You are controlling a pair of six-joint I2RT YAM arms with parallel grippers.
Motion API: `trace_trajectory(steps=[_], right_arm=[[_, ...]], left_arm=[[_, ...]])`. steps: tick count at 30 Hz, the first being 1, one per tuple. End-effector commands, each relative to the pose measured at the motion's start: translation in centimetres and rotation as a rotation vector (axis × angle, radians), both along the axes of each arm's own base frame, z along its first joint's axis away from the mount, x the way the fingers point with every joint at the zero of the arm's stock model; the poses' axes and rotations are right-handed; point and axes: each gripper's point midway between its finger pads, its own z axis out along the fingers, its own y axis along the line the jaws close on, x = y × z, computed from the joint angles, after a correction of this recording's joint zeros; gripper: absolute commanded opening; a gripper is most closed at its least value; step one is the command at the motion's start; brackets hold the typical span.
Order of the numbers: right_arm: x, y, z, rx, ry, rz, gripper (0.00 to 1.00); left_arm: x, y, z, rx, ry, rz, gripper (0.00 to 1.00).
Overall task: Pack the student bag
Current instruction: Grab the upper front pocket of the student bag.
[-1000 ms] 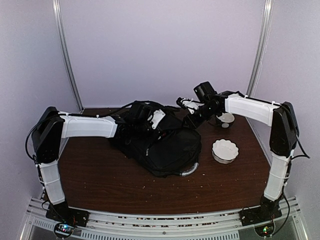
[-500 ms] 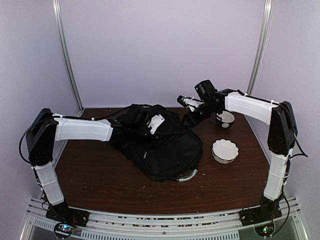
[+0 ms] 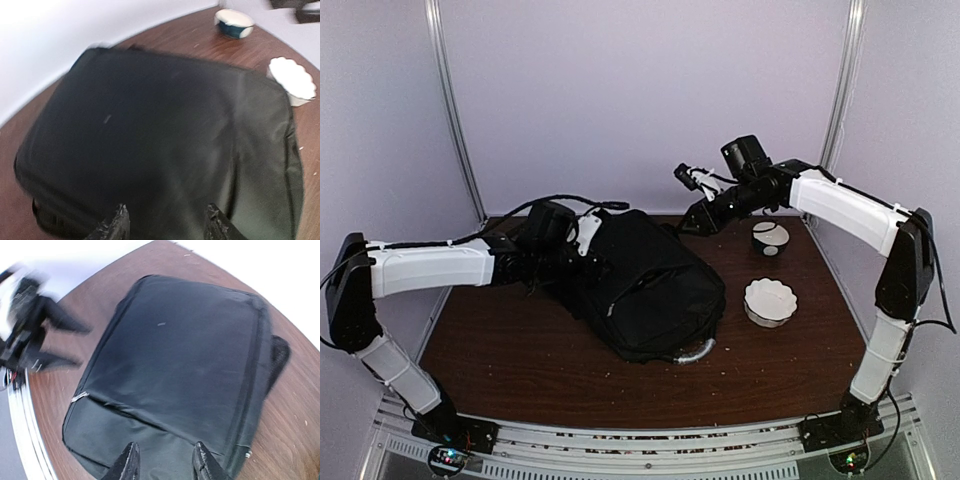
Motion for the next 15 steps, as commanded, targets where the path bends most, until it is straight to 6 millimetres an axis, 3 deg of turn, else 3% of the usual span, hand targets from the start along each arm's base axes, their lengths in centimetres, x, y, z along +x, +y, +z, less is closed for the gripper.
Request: trace_trajectory(steps=[1,4,9,15], right_arm=[[-4.0,3.0,-0.8,-0.086,-0.073,0.175,0.35],[-6.1,5.1,-1.8,-0.148,-0.13,0.268,0.35],[-9.8,8.6,-4.2,-0.249,-0.216,0.401,0.38],[-12.5,11.6,-7.2,-0.395,-0.368,0.524,0.37]], left_arm=[[0.3,4.0,-0.9,-0.151,0.13,0.172,0.53],[-0.3,5.7,-1.9,-0.252,0.2,0.219,0.51],[-1.6,6.5,-3.8,-0.358,0.318,0.305,0.57],[-2.2,6.4,-5.4,-0.511,0.424,0.351,0.59]])
